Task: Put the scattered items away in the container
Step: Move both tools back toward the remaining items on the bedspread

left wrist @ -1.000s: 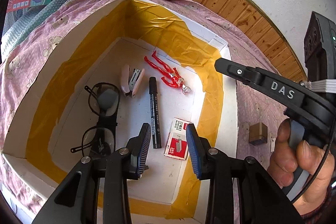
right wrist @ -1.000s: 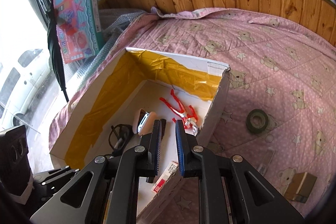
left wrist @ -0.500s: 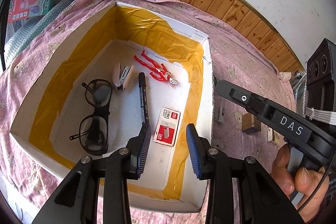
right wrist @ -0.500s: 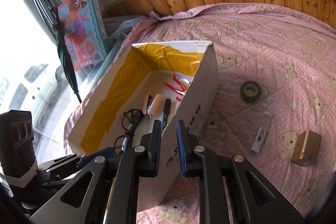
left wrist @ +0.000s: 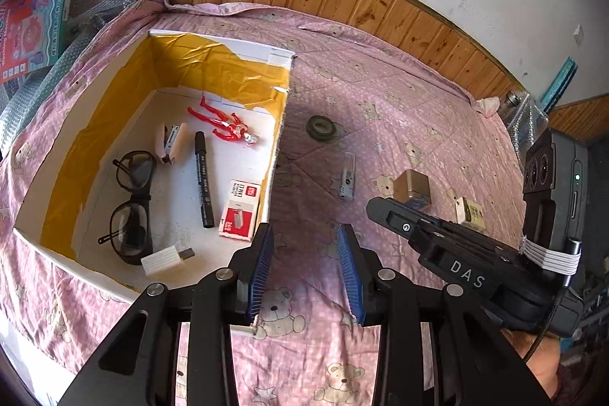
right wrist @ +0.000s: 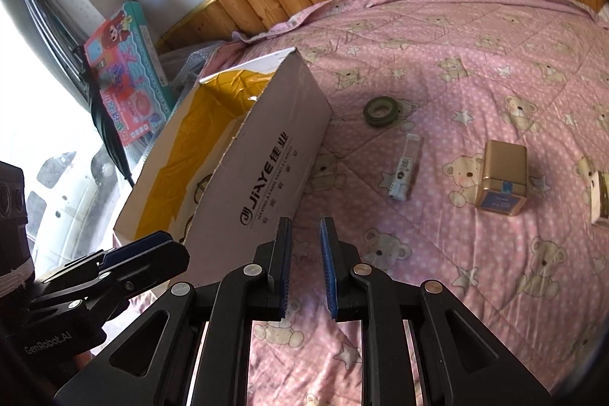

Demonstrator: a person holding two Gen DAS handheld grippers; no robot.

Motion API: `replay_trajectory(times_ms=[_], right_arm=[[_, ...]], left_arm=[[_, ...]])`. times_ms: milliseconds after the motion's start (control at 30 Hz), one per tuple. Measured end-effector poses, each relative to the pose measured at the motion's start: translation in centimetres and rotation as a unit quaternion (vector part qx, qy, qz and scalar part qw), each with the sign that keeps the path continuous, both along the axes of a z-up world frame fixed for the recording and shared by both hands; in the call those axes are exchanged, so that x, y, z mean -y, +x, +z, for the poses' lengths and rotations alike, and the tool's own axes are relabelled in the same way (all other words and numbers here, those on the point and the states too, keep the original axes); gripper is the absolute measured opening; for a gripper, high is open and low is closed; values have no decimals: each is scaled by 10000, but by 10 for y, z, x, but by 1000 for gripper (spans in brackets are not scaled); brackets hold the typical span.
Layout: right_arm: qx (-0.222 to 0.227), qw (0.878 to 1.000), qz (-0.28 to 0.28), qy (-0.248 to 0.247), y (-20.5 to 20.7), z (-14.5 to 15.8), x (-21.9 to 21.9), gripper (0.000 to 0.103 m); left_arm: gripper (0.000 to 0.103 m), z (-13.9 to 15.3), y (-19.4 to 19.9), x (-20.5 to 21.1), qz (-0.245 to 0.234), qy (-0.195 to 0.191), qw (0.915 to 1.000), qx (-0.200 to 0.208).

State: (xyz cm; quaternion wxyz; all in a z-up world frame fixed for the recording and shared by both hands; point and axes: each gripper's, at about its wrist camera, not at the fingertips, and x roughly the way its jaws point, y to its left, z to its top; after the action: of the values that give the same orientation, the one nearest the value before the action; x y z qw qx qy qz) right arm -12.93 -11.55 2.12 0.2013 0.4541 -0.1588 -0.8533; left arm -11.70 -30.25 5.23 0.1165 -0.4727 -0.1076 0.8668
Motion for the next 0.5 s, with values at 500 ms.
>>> replay_trajectory(times_ms=[500], right_arm=[[110,9940,-1059,-229,20,-13,-105,24]], left_arm=[[46,-8,-4,-81,-703,-191,9973,93]])
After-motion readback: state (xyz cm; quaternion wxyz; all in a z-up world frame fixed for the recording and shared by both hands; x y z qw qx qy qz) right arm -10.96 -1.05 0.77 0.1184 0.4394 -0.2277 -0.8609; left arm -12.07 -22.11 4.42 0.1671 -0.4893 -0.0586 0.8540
